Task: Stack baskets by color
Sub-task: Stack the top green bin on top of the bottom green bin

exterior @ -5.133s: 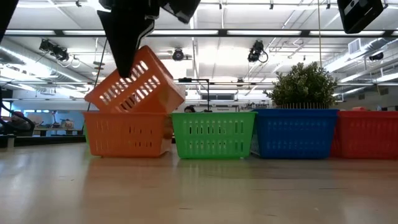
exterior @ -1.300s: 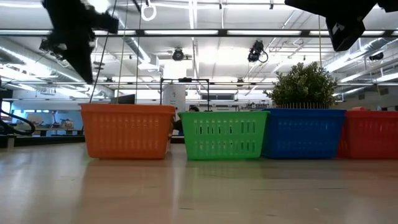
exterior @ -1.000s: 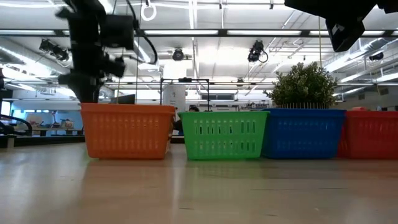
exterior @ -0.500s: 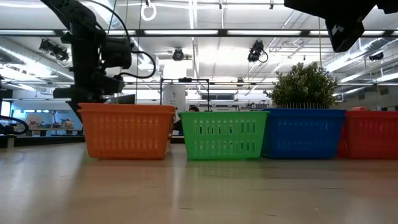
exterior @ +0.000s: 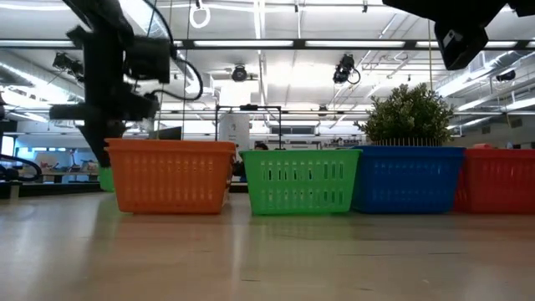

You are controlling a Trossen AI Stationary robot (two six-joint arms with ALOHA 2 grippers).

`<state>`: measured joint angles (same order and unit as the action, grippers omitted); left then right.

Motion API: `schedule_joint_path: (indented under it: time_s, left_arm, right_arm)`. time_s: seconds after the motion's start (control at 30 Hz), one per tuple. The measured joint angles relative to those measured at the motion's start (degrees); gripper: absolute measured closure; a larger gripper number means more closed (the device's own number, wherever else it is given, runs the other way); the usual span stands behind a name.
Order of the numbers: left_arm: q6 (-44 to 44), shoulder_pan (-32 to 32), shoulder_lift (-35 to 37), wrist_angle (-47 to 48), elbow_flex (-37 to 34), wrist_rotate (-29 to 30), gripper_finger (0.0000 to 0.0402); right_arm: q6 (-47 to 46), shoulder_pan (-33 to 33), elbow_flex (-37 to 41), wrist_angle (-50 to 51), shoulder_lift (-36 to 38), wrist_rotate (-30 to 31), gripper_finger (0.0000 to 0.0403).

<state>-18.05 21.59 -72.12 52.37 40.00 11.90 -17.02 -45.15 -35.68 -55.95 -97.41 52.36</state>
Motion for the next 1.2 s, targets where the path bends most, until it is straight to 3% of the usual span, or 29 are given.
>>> schedule_joint_path:
  time_s: [0.2, 0.47, 0.57, 0.7, 1.0, 1.2]
  left_arm:
    - [14.7, -14.8, 1.0, 7.3, 6.1, 5.0, 0.0385]
    - [34.6, -35.1, 0.9, 15.8, 21.4, 7.9, 0.0386]
    - [40.0, -41.6, 0.9, 13.3, 27.2, 9.6, 0.0386]
    - [40.9, -48.6, -0.4, -0.5, 29.5, 9.5, 0.0387]
    - [41.7, -54.5, -15.4, -24.0, 28.9, 12.9, 0.0387]
    - [45.9, -52.0, -25.8, -24.5, 34.2, 14.2, 0.0387]
  right_arm:
    - [-1.4, 1.7, 0.0, 0.0, 0.0, -5.9, 0.0288]
    - [-1.5, 3.0, 0.0, -0.1, 0.0, -6.1, 0.0288]
    - [-1.3, 3.0, 0.0, -0.1, 0.0, -4.6, 0.0288]
    - [0.8, 0.7, 0.0, -2.6, 0.0, 0.6, 0.0288]
    - [11.9, -7.0, 0.0, -10.9, 0.0, 14.2, 0.0288]
    - [12.1, -8.6, 0.0, -10.9, 0.0, 17.1, 0.0288]
